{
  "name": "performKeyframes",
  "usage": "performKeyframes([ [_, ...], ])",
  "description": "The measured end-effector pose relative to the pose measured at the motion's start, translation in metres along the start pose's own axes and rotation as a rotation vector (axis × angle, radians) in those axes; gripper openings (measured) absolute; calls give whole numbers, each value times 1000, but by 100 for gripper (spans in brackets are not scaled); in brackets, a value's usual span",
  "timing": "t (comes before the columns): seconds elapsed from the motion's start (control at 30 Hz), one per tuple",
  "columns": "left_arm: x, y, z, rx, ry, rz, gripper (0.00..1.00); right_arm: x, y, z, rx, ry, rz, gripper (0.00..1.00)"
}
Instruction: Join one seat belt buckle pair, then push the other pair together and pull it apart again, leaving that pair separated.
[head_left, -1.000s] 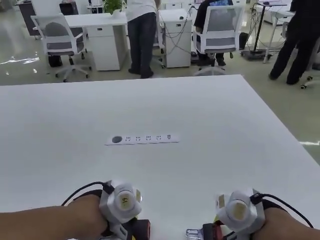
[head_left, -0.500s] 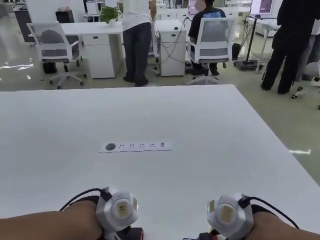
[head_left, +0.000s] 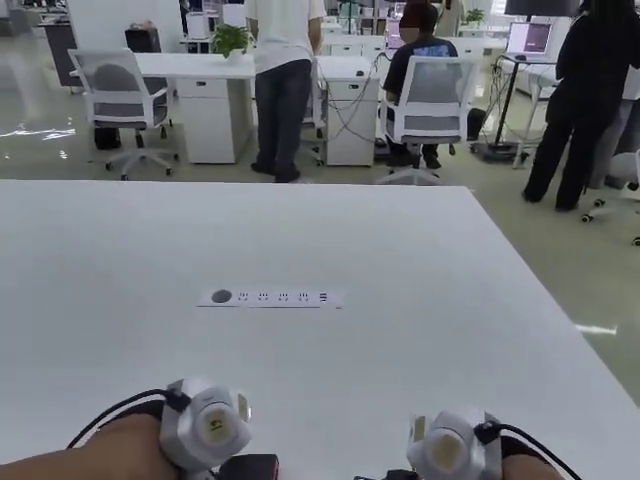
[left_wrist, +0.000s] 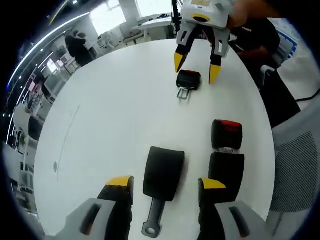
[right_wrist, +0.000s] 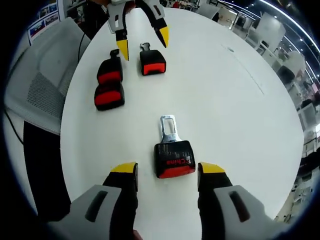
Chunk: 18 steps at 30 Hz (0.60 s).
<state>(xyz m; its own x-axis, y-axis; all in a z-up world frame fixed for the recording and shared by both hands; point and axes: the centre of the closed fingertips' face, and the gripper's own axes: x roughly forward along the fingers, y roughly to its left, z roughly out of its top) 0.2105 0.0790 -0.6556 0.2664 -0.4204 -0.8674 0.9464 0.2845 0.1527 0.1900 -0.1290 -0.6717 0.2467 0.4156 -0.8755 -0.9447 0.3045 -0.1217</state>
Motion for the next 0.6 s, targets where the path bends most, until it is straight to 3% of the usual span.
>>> performKeyframes([
  [0.07, -7, -8, -15, -66, -9, 22, 57, -1, 4, -3, 26, -22, -1, 47],
  [0.17, -18, -21, -30, -125, -26, 41, 63, -17, 15, 2, 97, -81, -23, 50],
  [0.27, -34, -36, -37, -187, -56, 62, 70, -24, 26, 7, 166, -146, -38, 60],
  [0.37, -47, -48, -51, -276, -62, 90, 76, -30, 38, 1, 184, -155, -49, 67],
  [0.53, -59, -66, -75, -333, -57, 93, 85, -36, 56, -10, 241, -166, -56, 75],
  [0.6, -60, -68, -81, -349, -57, 97, 87, -36, 60, -15, 265, -171, -56, 77],
])
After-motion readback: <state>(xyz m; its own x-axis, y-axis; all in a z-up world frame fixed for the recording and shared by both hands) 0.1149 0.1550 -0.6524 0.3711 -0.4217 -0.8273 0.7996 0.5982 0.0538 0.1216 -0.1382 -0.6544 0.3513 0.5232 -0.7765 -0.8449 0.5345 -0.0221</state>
